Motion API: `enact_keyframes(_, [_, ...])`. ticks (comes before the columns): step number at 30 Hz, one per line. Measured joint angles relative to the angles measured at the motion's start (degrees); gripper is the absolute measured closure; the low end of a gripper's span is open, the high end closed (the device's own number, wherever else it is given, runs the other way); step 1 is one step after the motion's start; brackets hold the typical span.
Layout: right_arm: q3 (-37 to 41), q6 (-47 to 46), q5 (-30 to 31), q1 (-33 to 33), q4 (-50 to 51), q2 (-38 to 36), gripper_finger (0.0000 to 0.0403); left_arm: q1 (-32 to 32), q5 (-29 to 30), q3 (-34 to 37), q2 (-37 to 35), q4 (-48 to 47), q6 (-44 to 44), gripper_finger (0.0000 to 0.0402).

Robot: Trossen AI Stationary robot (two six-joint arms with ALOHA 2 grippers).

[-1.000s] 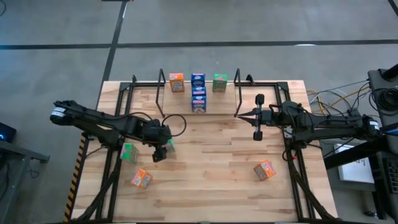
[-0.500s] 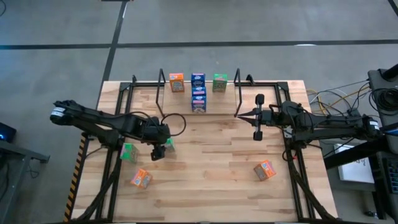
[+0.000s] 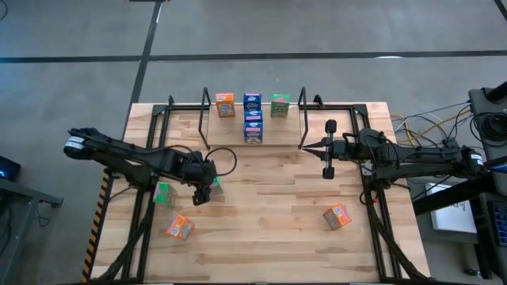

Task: Stack cereal on shelf
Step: Put the right green cereal box on the shelf

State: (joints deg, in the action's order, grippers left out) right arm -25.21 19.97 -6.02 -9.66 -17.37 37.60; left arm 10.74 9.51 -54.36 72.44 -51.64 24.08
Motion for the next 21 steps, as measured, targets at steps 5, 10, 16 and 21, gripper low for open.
enact_keyframes(5, [0.0, 0.0, 0.0, 0.0, 0.0, 0.0, 0.0390, 0.0, 0.0, 1.7, 0.0, 1.8, 0.0, 0.0160])
enact_keyframes(10, [0.0, 0.1, 0.0, 0.0, 0.0, 0.0, 0.0390, 0.0, 0.0, 2.0, 0.0, 2.2, 0.0, 0.0185])
enact_keyframes(16, [0.0, 0.1, 0.0, 0.0, 0.0, 0.0, 0.0390, 0.0, 0.0, 2.0, 0.0, 2.3, 0.2, 0.0231])
enact_keyframes(21, [0.0, 0.1, 0.0, 0.0, 0.1, 0.0, 0.0390, 0.0, 0.0, 2.0, 0.0, 2.5, 0.7, 0.0263])
